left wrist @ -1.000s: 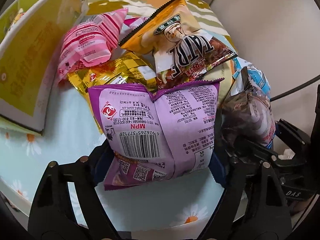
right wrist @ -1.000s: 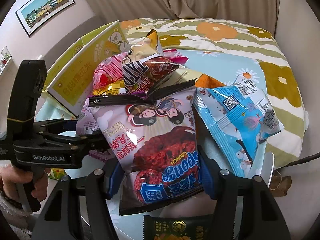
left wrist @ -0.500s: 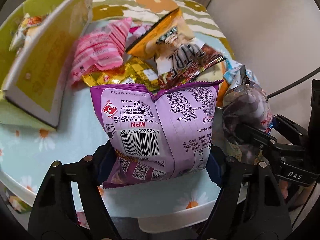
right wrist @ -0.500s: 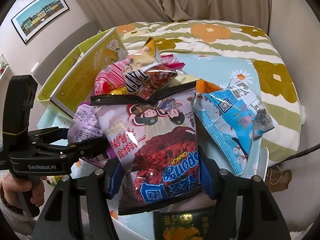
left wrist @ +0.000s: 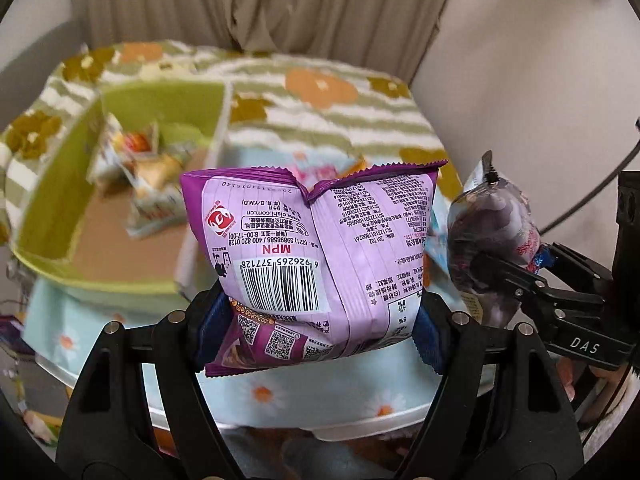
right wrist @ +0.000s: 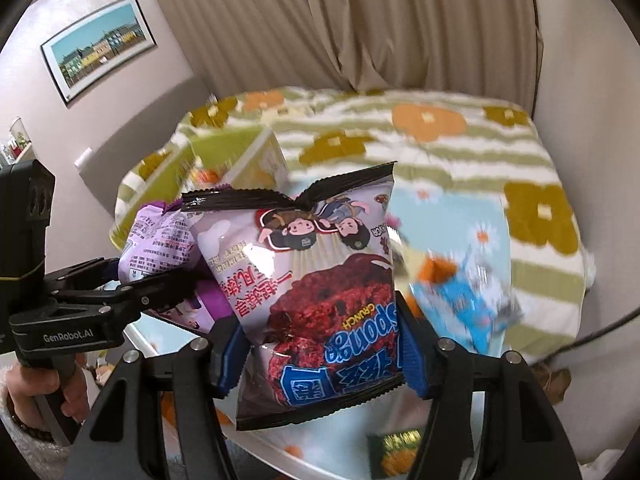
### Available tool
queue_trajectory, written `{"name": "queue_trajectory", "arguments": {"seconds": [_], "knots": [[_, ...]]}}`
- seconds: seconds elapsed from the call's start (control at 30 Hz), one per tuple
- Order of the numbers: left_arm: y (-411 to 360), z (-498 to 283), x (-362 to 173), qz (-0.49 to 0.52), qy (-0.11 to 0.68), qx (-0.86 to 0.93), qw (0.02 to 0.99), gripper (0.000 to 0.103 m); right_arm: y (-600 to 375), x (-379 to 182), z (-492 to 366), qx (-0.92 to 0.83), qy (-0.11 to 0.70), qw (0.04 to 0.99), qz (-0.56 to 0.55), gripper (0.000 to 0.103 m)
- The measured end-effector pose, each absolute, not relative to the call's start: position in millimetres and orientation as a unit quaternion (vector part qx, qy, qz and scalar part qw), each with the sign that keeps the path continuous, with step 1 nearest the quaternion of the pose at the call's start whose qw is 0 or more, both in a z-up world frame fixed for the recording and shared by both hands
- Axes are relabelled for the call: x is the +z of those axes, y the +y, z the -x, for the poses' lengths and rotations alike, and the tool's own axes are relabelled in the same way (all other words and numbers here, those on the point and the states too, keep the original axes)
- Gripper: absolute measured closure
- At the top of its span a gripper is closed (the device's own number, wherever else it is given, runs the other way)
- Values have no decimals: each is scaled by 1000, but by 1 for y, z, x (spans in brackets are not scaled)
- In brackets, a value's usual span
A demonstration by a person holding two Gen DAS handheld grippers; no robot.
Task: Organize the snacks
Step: 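Carry both bags to the green box while the left gripper releases the purple bag inside, then lower the Spongy bag into the box and open the right gripper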
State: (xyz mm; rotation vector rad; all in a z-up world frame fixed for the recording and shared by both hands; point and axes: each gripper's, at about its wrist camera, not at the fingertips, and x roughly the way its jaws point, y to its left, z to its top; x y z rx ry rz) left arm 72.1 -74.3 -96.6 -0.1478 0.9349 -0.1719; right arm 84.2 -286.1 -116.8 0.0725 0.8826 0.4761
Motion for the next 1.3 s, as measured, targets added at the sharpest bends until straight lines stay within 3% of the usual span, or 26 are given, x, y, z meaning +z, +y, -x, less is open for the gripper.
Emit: {"name": "queue_trajectory", "arguments": {"seconds": [0.43,0.63,0.9,0.97,1.03,1.07,1.3], "knots": [[79,-104,-45,67,420,-49,904,29,-151,-60,-122,241,378,893,-44,44],[151,-130,-59,58,437,-44,896,29,-81,-63,-143,231,391,890,-43,44],[182,-165,-107,30,484,-72,871,28,-29,-88,-162,191,426,882,-58,44],[183,-173,-119,16,498,-74,864,24,-26,-93,-164,181,433,881,-63,44],[182,-176,-128,7,504,-73,861,4,-24,-100,-165,170,441,878,-71,44],[182,-176,-131,5,503,-75,861,1,-24,-103,-166,165,445,877,-73,44],[180,-172,-138,-9,512,-77,856,1,-16,-114,-168,156,464,869,-76,44]]}}
